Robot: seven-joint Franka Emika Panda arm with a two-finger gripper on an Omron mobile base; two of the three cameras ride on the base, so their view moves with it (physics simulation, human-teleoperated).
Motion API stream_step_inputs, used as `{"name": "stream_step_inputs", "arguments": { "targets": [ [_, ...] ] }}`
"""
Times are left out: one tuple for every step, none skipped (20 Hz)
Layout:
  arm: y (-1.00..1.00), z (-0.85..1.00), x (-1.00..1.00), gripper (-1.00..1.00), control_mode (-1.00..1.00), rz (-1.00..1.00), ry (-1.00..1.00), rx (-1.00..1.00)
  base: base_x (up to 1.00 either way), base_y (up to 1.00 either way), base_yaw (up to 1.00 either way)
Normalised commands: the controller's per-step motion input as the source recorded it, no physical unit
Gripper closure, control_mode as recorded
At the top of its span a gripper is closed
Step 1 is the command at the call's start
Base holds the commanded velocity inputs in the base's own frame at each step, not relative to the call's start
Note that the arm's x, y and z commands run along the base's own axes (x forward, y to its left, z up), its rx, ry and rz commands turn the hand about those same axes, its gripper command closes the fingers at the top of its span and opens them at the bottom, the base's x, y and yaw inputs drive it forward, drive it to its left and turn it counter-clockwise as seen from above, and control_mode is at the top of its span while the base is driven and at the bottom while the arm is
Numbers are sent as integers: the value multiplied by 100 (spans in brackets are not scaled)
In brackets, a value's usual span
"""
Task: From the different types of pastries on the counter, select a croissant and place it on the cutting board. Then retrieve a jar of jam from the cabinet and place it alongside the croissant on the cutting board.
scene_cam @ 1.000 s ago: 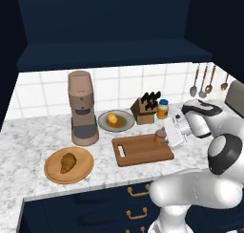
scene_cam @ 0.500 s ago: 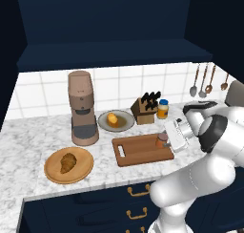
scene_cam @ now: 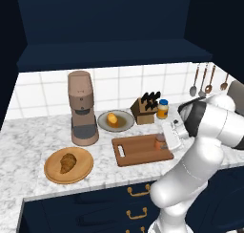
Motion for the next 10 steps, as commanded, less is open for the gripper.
{"name": "stream_step_inputs", "arguments": {
  "targets": [
    [0, -38, 61, 100, -100, 0, 0, 1, 0, 0, 0],
    [0, -36, 51, 100, -100, 0, 0, 1, 0, 0, 0],
    [0, -36, 31, 100, -100, 0, -1, 0, 0, 0, 0],
    [0, -35, 9, -100, -100, 0, -3, 0, 0, 0, 0],
    [0, -31, 0, -100, -100, 1, -1, 0, 0, 0, 0],
    [0, -19, 0, -100, -100, 3, 0, 2, 0, 0, 0],
    [0, -13, -1, -100, -100, 5, 0, 5, 0, 0, 0],
    [0, -11, -6, -100, -100, 6, 0, 6, 0, 0, 0],
    [0, -11, -10, -100, -100, 7, 0, 6, 0, 0, 0],
    [0, -9, -9, -100, -100, 8, 0, 5, 0, 0, 0]
  ]
}}
